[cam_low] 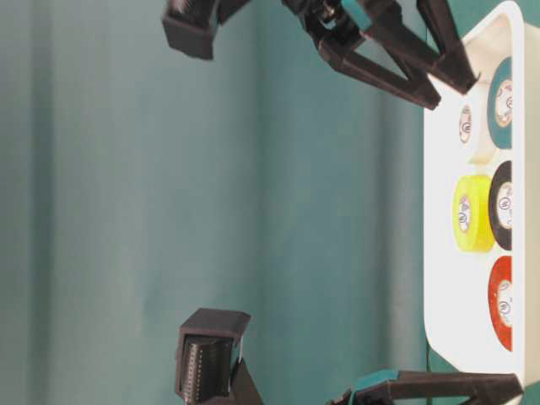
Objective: Put the tape alternately from left to right into the white case.
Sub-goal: 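Lower the teal roll, open and withdraw the right gripper, then lower the left gripper onto the blue tape roll and grasp it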
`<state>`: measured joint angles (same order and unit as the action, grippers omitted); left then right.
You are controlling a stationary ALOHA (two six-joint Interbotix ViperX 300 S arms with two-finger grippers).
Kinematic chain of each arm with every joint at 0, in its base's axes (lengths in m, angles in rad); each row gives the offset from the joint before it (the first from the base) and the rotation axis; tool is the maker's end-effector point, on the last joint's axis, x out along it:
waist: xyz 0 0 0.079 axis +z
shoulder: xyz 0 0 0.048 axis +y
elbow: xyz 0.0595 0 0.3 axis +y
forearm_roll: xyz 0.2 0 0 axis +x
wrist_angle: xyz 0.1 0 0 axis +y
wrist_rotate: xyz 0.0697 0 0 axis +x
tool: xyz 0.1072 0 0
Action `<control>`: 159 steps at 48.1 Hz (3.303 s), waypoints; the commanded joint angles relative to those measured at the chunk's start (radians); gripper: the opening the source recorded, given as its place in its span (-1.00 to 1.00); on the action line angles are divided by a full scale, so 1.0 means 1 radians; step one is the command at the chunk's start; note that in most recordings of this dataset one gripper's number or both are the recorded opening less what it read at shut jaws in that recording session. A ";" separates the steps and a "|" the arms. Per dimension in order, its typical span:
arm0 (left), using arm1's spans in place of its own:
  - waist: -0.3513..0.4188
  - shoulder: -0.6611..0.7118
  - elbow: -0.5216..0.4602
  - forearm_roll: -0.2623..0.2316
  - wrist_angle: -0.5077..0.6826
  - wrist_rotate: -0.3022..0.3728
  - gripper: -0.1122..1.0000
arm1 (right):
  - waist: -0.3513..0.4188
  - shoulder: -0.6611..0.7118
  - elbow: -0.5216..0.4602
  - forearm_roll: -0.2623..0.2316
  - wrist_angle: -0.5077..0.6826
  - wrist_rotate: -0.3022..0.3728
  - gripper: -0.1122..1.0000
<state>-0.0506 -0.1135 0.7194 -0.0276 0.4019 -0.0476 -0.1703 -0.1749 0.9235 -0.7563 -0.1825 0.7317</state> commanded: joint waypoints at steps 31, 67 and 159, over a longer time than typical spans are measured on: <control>-0.026 -0.021 -0.018 -0.002 0.081 -0.137 0.88 | 0.086 -0.034 0.008 0.003 -0.029 0.000 0.54; -0.156 -0.025 0.023 -0.002 0.156 -0.405 0.88 | 0.086 -0.034 0.005 0.003 -0.029 -0.006 0.54; -0.172 0.123 0.054 -0.002 0.008 -0.405 0.84 | 0.086 -0.032 0.005 0.003 -0.048 -0.006 0.52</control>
<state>-0.2178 0.0245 0.7793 -0.0261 0.4111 -0.4510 -0.0859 -0.1917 0.9388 -0.7563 -0.2224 0.7271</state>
